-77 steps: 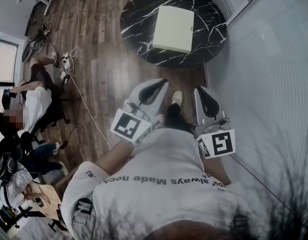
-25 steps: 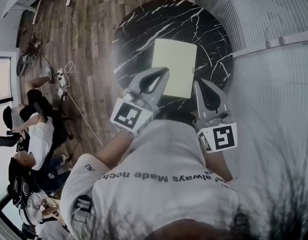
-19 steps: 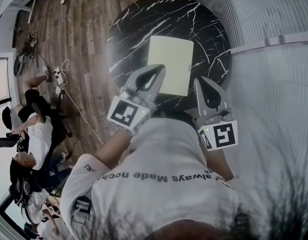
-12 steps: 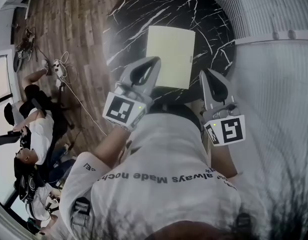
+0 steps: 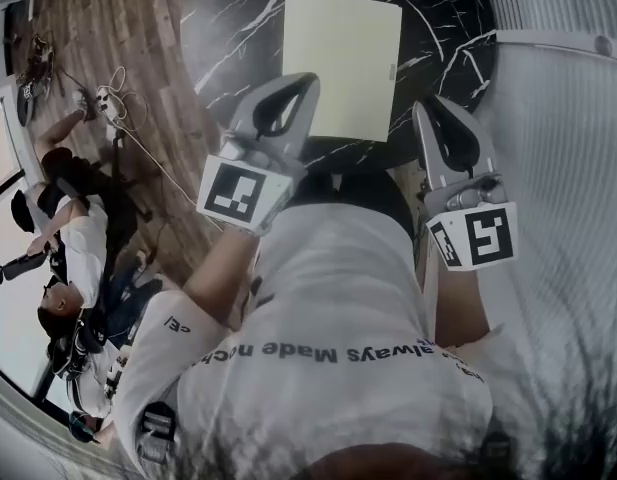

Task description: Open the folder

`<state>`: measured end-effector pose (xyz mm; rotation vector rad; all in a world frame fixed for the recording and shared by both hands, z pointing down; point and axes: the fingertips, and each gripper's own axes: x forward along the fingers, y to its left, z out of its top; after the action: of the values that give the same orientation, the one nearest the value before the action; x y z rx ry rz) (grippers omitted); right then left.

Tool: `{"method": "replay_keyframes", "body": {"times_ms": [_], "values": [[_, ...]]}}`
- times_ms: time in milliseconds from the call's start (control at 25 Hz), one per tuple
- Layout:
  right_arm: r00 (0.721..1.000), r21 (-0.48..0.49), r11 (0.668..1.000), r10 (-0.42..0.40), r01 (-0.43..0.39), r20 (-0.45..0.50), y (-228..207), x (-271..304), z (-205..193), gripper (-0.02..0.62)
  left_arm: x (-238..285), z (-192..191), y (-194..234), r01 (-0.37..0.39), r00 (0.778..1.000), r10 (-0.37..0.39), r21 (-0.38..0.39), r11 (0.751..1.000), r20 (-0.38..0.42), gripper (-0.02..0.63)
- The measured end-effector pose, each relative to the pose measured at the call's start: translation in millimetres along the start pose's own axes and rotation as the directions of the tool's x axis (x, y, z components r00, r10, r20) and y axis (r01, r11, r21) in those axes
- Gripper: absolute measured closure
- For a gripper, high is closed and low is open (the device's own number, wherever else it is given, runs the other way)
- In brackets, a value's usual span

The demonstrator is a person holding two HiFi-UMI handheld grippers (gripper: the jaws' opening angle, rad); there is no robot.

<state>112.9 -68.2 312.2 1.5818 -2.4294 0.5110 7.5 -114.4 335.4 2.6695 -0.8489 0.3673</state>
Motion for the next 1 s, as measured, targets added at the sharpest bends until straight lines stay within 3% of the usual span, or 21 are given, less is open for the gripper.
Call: {"method": "replay_keyframes", "body": {"times_ms": [680, 1000], "values": [[0.994, 0.092, 0.995, -0.015, 0.025, -0.105, -32, 39, -101, 0.534, 49, -106, 28, -0.019, 0.988, 0.032, 0.085, 0.996, -0.152, 0.603], [0.989, 0.125, 0.991, -0.038, 0.057, -0.146, -49, 50, -143, 0.517, 62, -146, 41, -0.037, 0.971, 0.076, 0.173, 0.984, -0.227, 0.603]]}}
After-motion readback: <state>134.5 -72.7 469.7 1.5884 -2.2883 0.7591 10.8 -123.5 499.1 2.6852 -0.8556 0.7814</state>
